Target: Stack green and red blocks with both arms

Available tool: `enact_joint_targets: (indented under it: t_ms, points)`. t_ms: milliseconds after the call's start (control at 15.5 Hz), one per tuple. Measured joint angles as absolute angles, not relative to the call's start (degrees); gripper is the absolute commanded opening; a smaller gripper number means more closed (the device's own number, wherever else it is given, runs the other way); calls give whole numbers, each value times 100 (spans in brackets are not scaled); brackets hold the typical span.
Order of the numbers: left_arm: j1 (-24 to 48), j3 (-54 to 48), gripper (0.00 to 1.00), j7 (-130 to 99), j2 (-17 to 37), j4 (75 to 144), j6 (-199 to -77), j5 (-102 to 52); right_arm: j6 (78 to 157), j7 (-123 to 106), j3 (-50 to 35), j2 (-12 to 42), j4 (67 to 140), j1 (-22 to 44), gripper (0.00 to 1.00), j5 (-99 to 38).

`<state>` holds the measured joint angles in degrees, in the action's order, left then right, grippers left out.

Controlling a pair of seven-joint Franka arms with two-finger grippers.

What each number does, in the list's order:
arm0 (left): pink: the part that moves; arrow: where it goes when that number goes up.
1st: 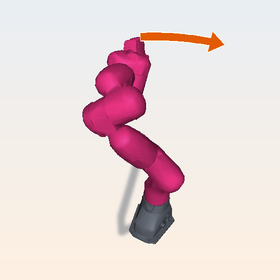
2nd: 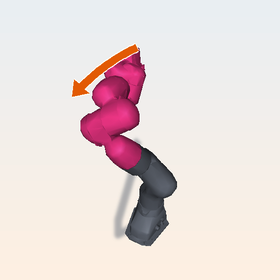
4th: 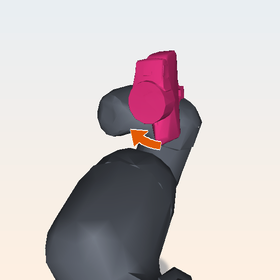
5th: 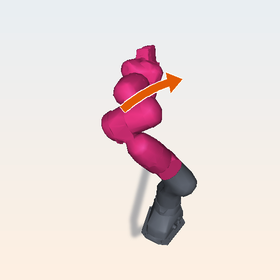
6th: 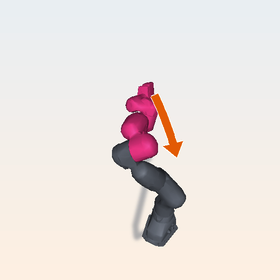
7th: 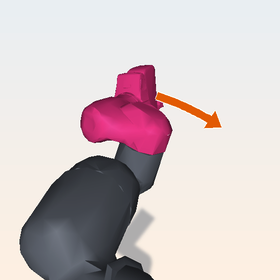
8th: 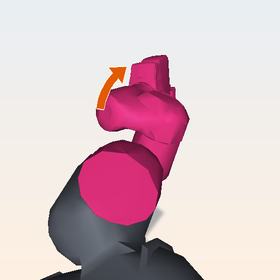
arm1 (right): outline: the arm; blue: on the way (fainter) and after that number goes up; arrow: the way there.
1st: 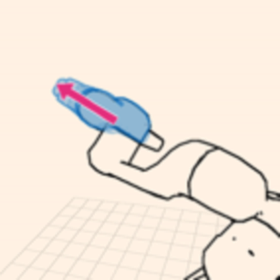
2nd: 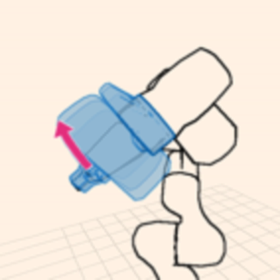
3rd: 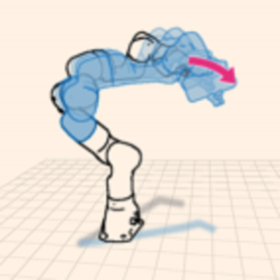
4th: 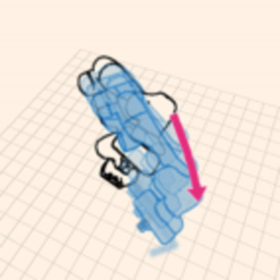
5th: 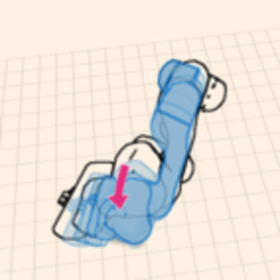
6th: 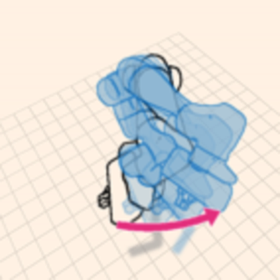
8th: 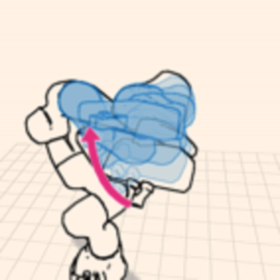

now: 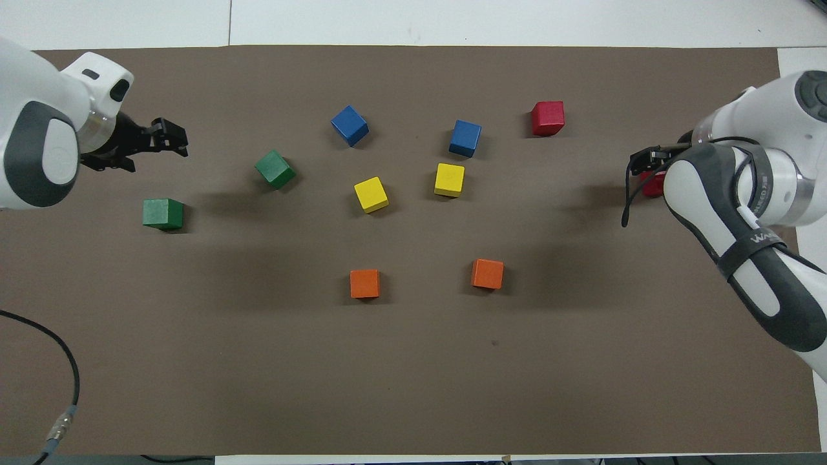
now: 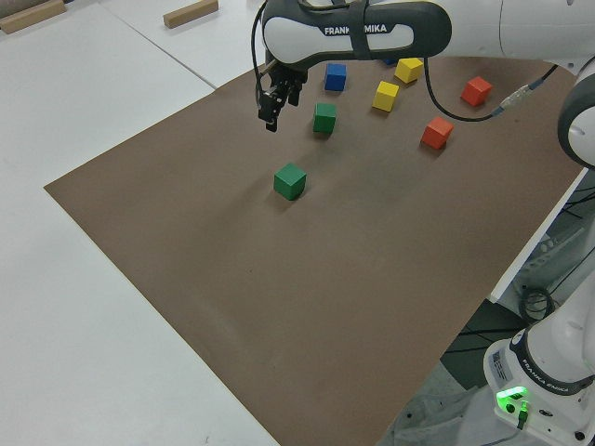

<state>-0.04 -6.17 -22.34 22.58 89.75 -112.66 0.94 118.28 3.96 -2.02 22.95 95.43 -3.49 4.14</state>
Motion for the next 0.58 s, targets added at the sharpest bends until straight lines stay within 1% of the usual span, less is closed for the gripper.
enact_joint_targets:
  t_ms: [129,193,322,450,579]
  points:
    - [406,-619,100,-3378,2482,8784,-11273,103,10970,1072,-228,2478,8575,88,100,604]
    - [587,-609,100,-3880,2644,8646,-11276,136,10782,1328,-240,2600,8240,252,100,608]
    - [875,-559,100,-4629,2964,8448,-11488,358,10748,1741,-251,2917,7841,448,100,609]
    - [974,-518,100,-4916,3163,8466,-11811,438,10929,2053,-255,3322,7549,553,100,609]
    - [989,-502,100,-5108,3251,8558,-12078,443,11100,2353,-258,3803,7117,668,100,609]
